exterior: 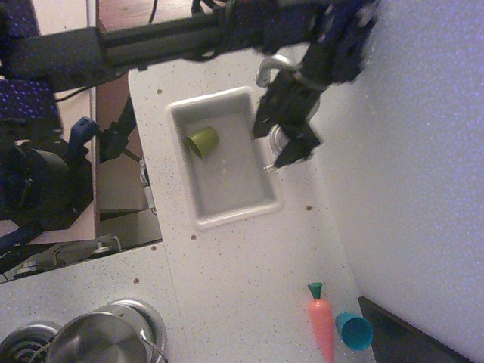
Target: Turn faucet left
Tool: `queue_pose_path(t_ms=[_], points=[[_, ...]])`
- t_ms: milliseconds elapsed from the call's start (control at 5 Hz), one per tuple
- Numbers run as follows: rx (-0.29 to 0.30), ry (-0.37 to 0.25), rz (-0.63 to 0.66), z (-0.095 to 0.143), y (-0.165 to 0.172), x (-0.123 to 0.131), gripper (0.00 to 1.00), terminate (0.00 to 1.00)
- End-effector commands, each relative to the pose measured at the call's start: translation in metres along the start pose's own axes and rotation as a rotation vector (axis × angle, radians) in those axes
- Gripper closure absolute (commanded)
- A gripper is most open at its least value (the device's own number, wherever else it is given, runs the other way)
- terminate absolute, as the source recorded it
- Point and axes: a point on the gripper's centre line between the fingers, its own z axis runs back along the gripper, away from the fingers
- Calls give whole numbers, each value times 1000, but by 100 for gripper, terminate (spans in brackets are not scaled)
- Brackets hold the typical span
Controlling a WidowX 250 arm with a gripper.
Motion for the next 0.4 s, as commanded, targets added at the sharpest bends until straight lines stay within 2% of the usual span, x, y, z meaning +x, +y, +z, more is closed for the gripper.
queue_pose_path(t_ms=[0,200], points=[[-3,6,20,-10,-30,-14,0,0],[-204,11,56,-19,-31,-13,0,0]])
